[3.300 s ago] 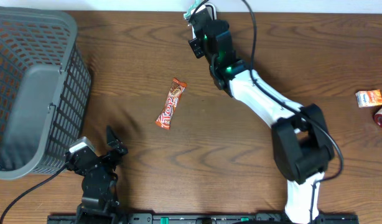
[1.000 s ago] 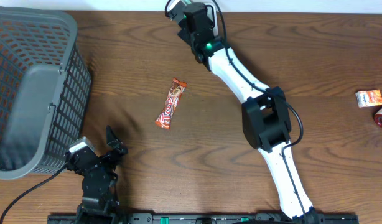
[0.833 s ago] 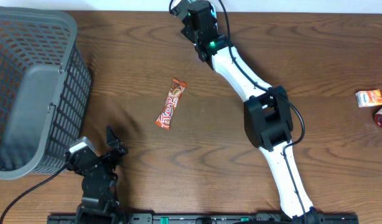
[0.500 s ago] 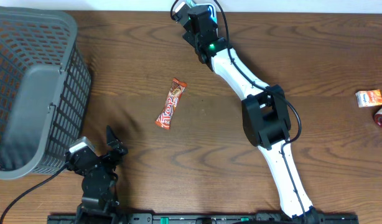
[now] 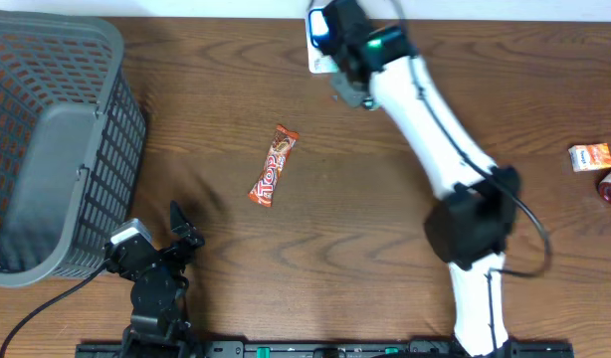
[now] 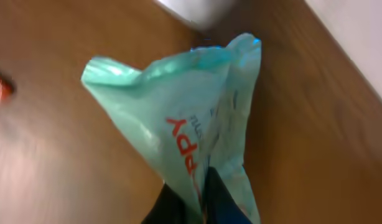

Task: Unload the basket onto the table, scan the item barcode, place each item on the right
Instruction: 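Carry the wipes pack to the right edge and release it, then reach the right gripper to the red TOP bar and grasp it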

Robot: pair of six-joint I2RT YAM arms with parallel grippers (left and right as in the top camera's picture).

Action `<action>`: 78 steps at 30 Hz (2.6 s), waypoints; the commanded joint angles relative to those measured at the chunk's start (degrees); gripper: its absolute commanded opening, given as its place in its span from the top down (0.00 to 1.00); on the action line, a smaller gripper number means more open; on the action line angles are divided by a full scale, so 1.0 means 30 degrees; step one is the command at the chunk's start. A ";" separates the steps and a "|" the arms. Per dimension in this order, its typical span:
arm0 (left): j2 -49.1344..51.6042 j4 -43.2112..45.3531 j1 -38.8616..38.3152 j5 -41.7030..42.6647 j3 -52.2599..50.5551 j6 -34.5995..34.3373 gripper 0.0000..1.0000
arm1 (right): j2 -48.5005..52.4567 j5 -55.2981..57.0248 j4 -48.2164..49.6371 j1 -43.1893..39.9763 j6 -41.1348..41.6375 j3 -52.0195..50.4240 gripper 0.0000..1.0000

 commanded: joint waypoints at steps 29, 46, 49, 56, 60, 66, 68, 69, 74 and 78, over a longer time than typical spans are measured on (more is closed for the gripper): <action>-0.0036 -0.0073 0.0066 -0.0109 -0.0495 -0.0036 0.02 | -0.1362 0.4291 0.2084 -1.5489 0.8670 -1.0790 0.01; -0.0036 -0.0073 0.0066 -0.0109 -0.0495 -0.0036 0.02 | -0.4226 -1.3304 -0.1166 -0.7417 0.9457 -0.4830 0.01; -0.0036 -0.0073 0.0066 -0.0117 -0.0495 -0.0036 0.02 | -0.4000 -1.4644 -0.0576 -0.5311 0.9573 -0.5093 0.01; -0.0036 -0.0073 0.0066 -0.0109 -0.0495 -0.0036 0.02 | -0.3177 -1.2043 0.1923 0.0503 0.8714 -0.6768 0.01; -0.0036 -0.0073 0.0066 -0.0109 -0.0495 -0.0036 0.02 | -0.2535 -0.6666 0.3752 0.3781 0.8153 -0.8364 0.01; -0.0036 -0.0073 0.0066 -0.0109 -0.0495 -0.0036 0.02 | -0.0969 -0.3679 0.5807 0.7023 1.0528 -0.9347 0.01; -0.0036 -0.0073 0.0066 -0.0109 -0.0495 -0.0036 0.02 | -0.0430 -0.3614 0.6608 0.7563 1.3180 -0.9347 0.01; -0.0036 -0.0073 0.0066 -0.0109 -0.0495 -0.0036 0.02 | -0.0342 -0.3606 0.6943 0.7664 1.3937 -0.9347 0.03; -0.0036 -0.0073 0.0066 -0.0109 -0.0495 -0.0036 0.02 | -0.0262 -0.3300 0.9100 0.7788 1.7296 -0.9347 0.11; -0.0036 -0.0073 0.0066 -0.0109 -0.0495 -0.0036 0.02 | -0.0066 -0.2528 0.9865 0.7701 1.9496 -0.9347 0.13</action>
